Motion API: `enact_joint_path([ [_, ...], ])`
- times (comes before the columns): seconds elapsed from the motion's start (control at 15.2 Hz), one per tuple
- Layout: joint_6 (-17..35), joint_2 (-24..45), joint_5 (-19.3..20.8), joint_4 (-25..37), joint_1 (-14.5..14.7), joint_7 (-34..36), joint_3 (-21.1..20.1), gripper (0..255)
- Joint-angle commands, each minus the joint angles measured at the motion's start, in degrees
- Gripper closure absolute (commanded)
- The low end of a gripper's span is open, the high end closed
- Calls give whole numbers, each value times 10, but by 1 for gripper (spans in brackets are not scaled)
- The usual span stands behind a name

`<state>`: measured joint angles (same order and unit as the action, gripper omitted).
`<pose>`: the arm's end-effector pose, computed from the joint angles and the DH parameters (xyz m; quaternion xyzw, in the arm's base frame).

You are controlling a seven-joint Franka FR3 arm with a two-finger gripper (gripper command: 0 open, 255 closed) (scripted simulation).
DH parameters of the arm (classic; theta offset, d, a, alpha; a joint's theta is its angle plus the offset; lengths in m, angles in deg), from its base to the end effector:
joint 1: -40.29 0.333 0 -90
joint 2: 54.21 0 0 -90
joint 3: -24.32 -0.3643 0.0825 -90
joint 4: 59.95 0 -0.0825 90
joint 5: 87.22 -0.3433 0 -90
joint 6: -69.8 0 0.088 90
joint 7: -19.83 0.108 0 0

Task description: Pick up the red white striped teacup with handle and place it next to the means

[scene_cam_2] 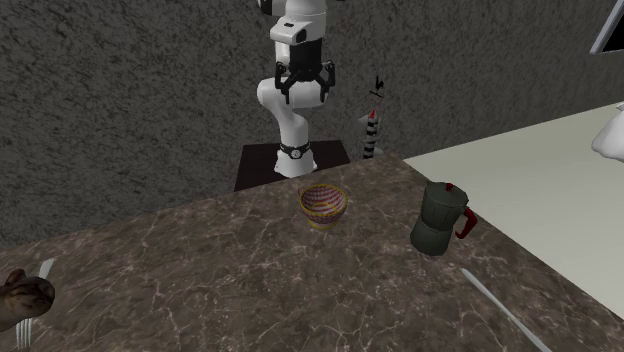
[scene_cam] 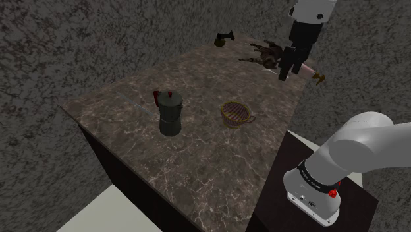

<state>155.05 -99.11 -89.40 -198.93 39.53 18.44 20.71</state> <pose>0.2196 0.0226 0.5863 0.9966 0.0261 -0.0774 0.0034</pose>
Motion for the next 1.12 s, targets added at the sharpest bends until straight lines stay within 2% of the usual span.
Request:
enact_joint_path([
  [0.0,0,0,0,0,0,0,0,0],
  [0.53,196,52,-17,-103,25,9,-44,0],
  [1.06,410,179,-17,-150,40,29,-96,0],
])
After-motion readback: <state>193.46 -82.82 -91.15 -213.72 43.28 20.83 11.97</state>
